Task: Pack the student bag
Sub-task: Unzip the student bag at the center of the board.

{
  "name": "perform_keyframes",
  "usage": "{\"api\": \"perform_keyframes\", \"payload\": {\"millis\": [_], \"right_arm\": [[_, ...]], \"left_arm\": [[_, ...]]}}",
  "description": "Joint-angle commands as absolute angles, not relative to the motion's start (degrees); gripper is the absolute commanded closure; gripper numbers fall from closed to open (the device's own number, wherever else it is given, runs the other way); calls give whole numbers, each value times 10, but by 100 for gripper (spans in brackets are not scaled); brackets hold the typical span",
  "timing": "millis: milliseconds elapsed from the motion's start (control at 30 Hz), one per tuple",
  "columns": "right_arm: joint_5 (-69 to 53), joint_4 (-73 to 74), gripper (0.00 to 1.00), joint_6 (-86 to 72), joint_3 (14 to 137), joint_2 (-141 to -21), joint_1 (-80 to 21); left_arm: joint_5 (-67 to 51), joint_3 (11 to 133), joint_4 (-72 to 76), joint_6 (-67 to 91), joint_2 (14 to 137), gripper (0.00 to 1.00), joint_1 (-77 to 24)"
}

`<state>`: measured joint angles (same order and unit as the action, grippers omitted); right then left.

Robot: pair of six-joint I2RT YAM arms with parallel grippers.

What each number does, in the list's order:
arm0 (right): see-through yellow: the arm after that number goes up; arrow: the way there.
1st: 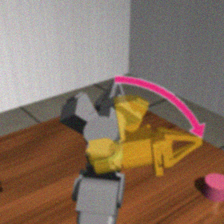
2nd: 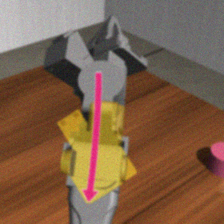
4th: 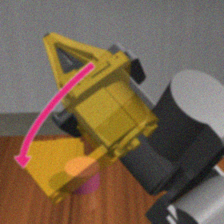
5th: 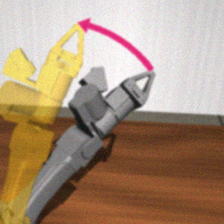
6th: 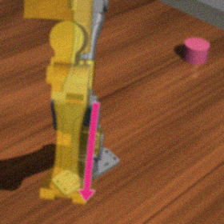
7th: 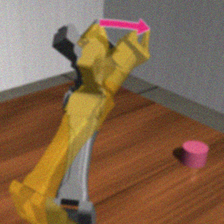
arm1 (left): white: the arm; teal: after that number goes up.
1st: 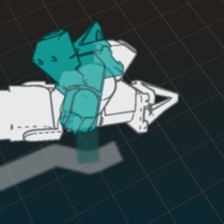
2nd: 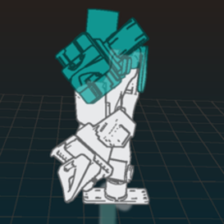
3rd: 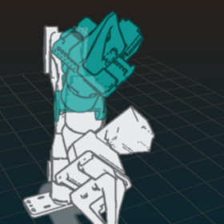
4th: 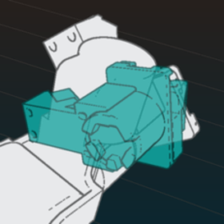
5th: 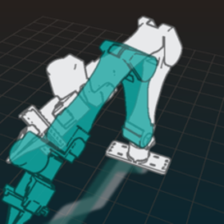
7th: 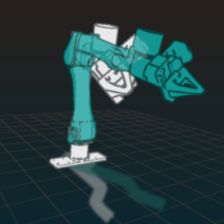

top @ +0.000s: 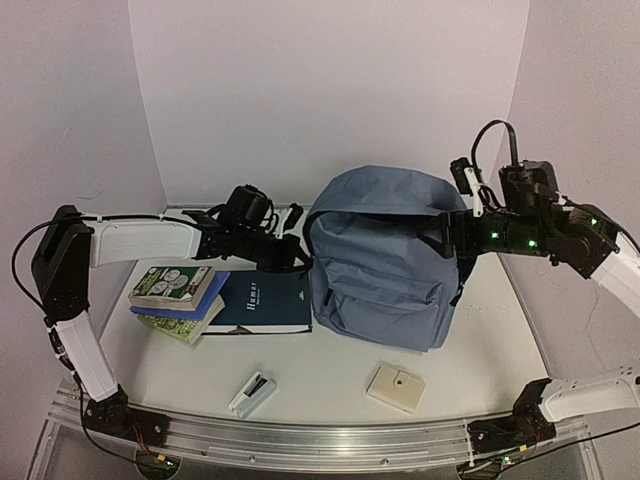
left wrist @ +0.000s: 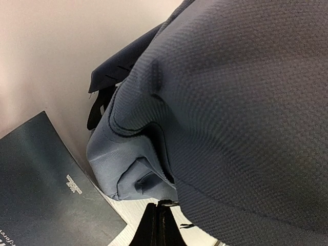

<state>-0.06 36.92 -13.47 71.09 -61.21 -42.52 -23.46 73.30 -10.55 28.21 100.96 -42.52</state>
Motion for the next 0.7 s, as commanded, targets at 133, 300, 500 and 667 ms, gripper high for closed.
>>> {"api": "perform_keyframes", "payload": {"millis": [133,300,500,667], "right_arm": [[165,399,15,-205,719,-588,-426],[142,392,10,-226,709,-598,-426],[117,371,9,-251,673,-597,-426],[147,361,8,-264,652,-600,-426]], "left_arm": [[-221,762,-136,261,1015,100,-422],[-248,760,-125,258,1014,100,-422],[-260,752,-112,258,1010,100,-422],[-263,752,-112,253,1005,100,-422]]}}
